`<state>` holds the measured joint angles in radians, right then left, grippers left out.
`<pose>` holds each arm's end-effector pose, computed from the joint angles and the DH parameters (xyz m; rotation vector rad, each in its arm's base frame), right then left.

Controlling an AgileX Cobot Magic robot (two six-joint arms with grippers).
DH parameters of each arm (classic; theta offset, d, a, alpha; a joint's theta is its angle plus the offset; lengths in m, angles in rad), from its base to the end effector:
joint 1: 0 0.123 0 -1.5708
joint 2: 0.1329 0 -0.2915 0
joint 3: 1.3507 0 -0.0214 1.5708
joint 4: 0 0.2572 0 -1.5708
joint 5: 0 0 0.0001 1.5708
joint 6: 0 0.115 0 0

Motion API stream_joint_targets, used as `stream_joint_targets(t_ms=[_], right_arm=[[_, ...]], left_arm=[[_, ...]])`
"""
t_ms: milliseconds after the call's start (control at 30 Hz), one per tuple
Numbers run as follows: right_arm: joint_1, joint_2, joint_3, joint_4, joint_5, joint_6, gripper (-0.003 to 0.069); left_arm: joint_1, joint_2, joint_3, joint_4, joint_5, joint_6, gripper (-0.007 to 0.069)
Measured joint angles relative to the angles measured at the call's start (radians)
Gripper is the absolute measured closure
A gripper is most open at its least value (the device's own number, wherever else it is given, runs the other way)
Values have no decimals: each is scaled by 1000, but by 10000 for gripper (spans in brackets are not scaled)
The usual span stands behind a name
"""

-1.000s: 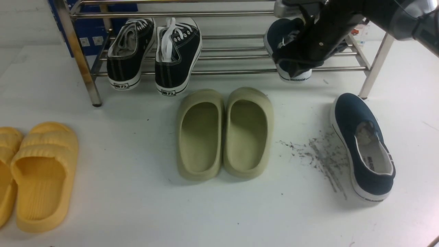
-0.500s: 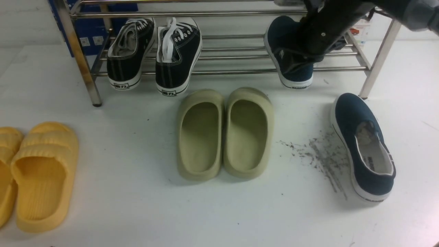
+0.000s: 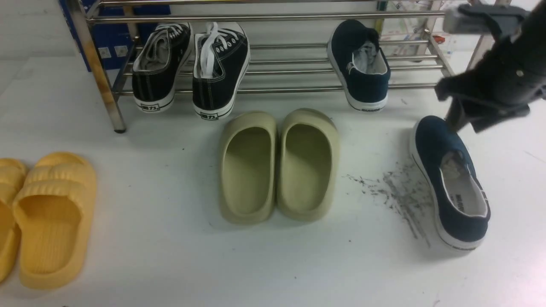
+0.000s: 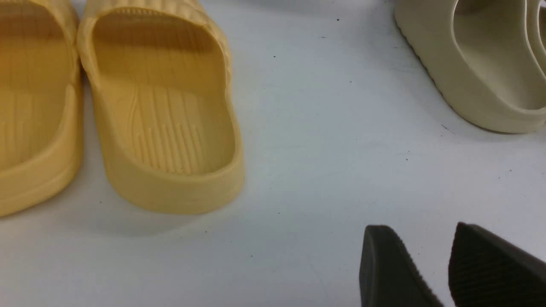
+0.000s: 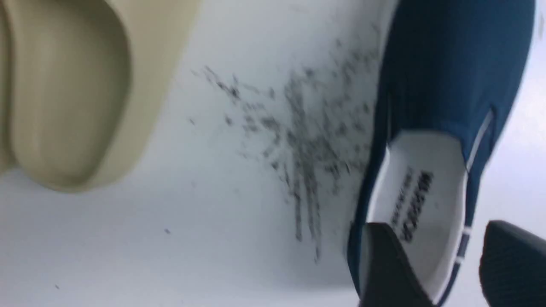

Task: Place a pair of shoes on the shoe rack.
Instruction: Use the right arm to grab the shoe closest to it, then use the right arm to put a shoe into the shoe rack

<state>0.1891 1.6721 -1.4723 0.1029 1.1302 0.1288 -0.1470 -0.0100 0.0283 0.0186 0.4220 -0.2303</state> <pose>0.3542 0.0787 0.2906 -0.0449 2.8256 0.2141 0.0730 -0.0099 0.1579 -0.0692 1.9296 -0.2340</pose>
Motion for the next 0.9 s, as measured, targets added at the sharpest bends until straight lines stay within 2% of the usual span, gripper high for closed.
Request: stream_joint_targets(t_ms=[167, 267, 433, 533, 600, 633, 667, 900], right_arm=[[31, -8, 152, -20, -60, 28, 307], [53, 1, 256, -30, -186, 31, 288], [54, 92, 324, -41, -294, 18, 291], [57, 139, 324, -50, -303, -15, 351], [57, 135, 323, -47, -306, -38, 435], [59, 127, 321, -30, -305, -53, 563], [60, 115, 318, -30, -299, -59, 609], [60, -29, 235, -11, -162, -102, 620]], left_arm=[[0, 0, 0, 0, 0, 0, 387], [0, 0, 0, 0, 0, 0, 387], [0, 0, 0, 0, 0, 0, 387], [0, 0, 0, 0, 0, 0, 387], [0, 0, 0, 0, 0, 0, 387], [0, 0, 0, 0, 0, 0, 387], [0, 0, 0, 0, 0, 0, 387], [0, 0, 0, 0, 0, 0, 387]])
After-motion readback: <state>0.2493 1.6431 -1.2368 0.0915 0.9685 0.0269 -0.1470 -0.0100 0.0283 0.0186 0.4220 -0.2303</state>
